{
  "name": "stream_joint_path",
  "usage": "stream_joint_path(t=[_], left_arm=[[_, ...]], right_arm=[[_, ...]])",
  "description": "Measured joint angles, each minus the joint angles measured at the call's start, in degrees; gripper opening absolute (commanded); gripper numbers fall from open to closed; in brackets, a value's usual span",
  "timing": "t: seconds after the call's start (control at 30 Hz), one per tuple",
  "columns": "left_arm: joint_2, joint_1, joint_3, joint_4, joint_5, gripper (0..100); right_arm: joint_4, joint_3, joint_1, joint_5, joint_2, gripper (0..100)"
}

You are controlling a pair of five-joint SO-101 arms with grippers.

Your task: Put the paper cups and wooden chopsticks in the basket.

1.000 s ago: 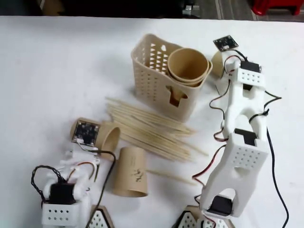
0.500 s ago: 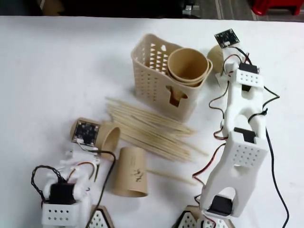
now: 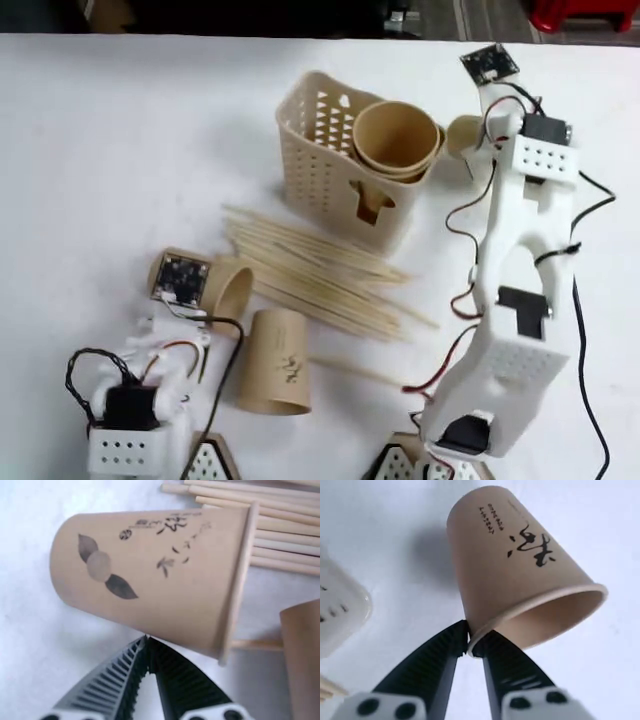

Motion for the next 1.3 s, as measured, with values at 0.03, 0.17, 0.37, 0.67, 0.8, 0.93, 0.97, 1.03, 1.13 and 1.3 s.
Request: stream_joint_path(t=[0.03, 0.17, 0.37, 0.67, 0.8, 0.93, 0.97, 1.03, 1.13, 1.3], left_arm=[[0.00, 0.00, 0.00, 0.00, 0.00, 3], [0.18, 0.00, -0.62, 0.00, 0.00, 3], [0.09, 0.00, -11.52, 4.40, 0.00, 3], [-0.44, 0.09, -30.42, 5.36, -10.55, 11], [-0.09, 0.09, -34.55, 6.68, -15.74, 15], [7.30, 0.09, -38.15, 8.97, -17.05, 18], [10.55, 0.09, -39.47, 9.41, -17.14, 19], [17.93, 0.09, -42.81, 10.81, -17.23, 23], [30.15, 0.09, -48.70, 13.36, -17.23, 25], [48.35, 2.90, -53.89, 14.59, -16.79, 25]], right_arm=[[1.41, 0.00, 0.00, 0.00, -1.41, 1.9], [6.77, 0.00, 0.00, 0.00, -6.51, 1.9], [13.89, 0.00, 2.37, 0.44, -12.48, 1.9], [25.14, 0.00, 7.21, 8.09, -19.16, 1.9], [27.52, 0.00, 9.67, 8.62, -20.13, 1.9], [28.13, 1.41, 11.78, 8.97, -20.13, 1.9], [28.13, 2.20, 11.96, 9.05, -20.13, 1.9], [28.13, 4.04, 12.13, 9.14, -20.13, 1.9], [28.13, 5.45, 12.04, 9.32, -20.13, 1.9], [28.13, 5.98, 12.04, 9.32, -20.13, 1.9]])
